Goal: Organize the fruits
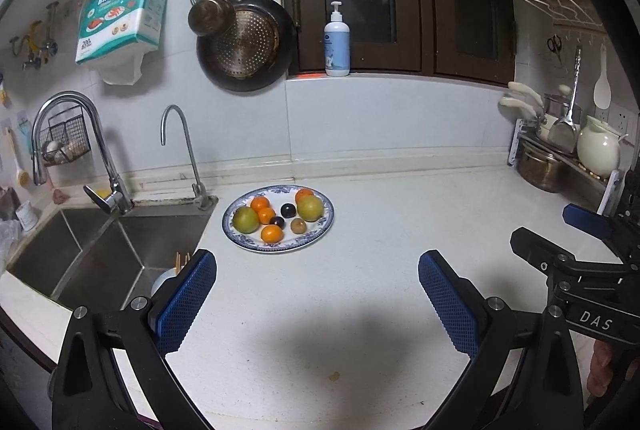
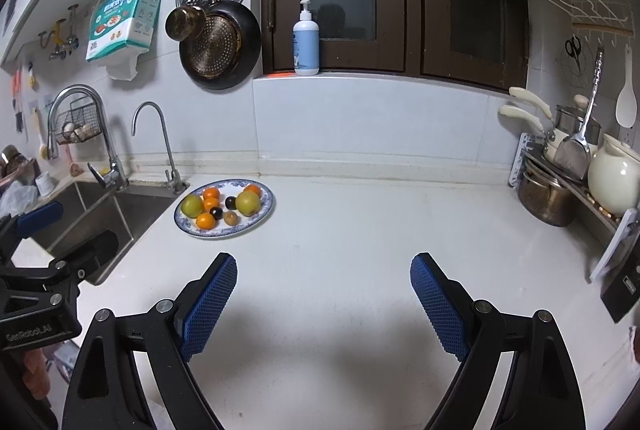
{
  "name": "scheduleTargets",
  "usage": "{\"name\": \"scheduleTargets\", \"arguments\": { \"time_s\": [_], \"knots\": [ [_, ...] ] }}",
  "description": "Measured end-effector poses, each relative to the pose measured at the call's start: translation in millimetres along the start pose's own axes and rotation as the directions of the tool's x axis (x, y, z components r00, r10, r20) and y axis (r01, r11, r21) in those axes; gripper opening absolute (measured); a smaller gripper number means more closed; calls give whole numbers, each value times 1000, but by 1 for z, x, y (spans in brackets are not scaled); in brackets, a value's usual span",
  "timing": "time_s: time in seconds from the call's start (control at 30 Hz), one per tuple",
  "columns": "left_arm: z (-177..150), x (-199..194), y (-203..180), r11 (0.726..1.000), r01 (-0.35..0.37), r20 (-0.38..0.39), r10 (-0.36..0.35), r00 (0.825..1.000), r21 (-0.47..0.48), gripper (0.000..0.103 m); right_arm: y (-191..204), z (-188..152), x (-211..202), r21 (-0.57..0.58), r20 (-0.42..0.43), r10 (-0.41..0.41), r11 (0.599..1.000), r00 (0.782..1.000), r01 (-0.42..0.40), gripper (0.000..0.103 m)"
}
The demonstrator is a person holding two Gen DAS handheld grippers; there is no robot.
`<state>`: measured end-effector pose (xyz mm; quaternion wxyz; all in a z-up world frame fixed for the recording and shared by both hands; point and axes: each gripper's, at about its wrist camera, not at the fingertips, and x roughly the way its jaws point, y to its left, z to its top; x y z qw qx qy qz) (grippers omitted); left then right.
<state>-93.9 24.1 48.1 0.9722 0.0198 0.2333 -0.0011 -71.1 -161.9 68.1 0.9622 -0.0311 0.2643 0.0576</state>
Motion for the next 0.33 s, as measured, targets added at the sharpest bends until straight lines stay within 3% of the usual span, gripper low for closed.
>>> {"name": "scheduleTargets", "arguments": {
  "time_s": [0.33],
  "knots": [
    [0,6,0,1000,-3,-19,3,1000,-3,103,-3,-3,5,2,-19,1,1000,1000,-1,89]
  ]
}}
